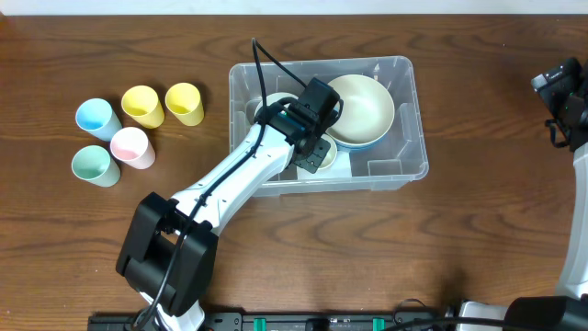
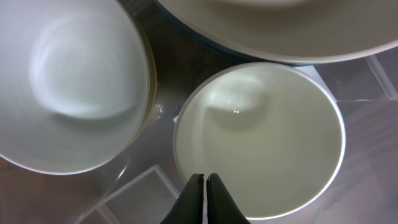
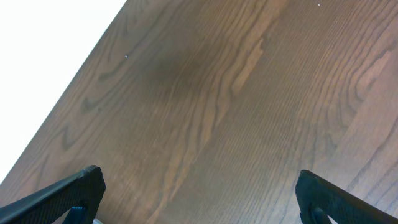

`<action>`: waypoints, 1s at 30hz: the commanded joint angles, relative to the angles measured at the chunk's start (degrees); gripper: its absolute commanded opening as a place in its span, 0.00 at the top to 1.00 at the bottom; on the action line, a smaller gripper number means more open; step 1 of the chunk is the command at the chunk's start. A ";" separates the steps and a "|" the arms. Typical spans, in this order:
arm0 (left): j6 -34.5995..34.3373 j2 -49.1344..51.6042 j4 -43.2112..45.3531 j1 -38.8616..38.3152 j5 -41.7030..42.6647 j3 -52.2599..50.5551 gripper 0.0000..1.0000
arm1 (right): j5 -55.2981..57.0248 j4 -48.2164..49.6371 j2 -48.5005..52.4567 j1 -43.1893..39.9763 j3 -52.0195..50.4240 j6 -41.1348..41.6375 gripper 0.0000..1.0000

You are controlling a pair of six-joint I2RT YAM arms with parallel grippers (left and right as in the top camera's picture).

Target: Pack container

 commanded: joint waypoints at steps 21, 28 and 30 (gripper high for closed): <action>10.75 0.52 -0.39 -3.78 0.59 -0.57 0.50 | 0.63 -0.07 -0.33 -0.17 0.46 0.68 0.01; 12.98 0.52 -0.42 -3.89 0.98 -0.57 0.48 | 0.63 -0.07 -0.33 -0.17 0.46 0.68 0.01; 14.60 0.52 -0.44 -3.89 2.91 -0.57 0.47 | 0.63 -0.07 -0.33 -0.17 0.46 0.68 0.01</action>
